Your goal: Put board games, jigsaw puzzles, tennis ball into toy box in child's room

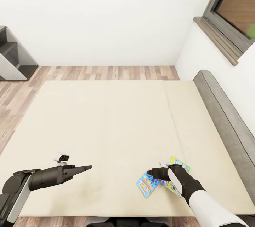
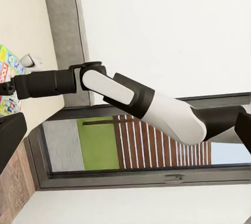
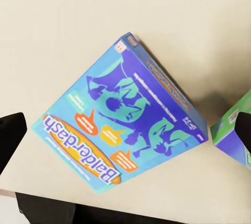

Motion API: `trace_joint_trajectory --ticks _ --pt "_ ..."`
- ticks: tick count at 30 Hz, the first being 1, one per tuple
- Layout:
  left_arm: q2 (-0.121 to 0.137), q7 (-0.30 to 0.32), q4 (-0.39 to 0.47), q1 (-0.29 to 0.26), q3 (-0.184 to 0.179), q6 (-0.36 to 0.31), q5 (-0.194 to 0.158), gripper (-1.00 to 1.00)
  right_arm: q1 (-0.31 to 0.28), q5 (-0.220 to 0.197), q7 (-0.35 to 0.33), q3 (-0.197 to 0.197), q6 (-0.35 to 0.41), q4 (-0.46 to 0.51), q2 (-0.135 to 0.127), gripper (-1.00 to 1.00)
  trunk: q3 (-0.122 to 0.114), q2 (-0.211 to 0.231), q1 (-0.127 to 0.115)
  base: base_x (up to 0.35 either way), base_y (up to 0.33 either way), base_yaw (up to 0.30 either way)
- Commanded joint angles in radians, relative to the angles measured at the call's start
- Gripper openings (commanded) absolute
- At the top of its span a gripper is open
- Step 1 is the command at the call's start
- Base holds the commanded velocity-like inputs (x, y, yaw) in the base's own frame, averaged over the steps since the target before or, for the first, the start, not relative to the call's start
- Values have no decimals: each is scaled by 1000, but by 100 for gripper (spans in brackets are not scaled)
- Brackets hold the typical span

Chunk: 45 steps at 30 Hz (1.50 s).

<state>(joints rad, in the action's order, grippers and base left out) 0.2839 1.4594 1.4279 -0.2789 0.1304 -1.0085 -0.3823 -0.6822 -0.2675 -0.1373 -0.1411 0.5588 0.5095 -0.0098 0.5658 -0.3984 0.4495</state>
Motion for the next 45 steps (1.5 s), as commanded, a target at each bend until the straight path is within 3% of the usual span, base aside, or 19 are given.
trace_joint_trajectory --ticks 1,30,45 --pt "0 2 0 0 0 -10 -1 100 0 -4 0 -5 4 1 -1 100 3 -2 0 0 0 0" --pt "0 -1 -1 0 1 -7 2 100 -5 -3 6 -3 3 45 10 100 51 -2 0 0 0 0" --pt "-4 -5 -1 0 0 -7 1 100 -5 -2 7 -5 1 73 -5 100 75 -2 0 0 0 0"
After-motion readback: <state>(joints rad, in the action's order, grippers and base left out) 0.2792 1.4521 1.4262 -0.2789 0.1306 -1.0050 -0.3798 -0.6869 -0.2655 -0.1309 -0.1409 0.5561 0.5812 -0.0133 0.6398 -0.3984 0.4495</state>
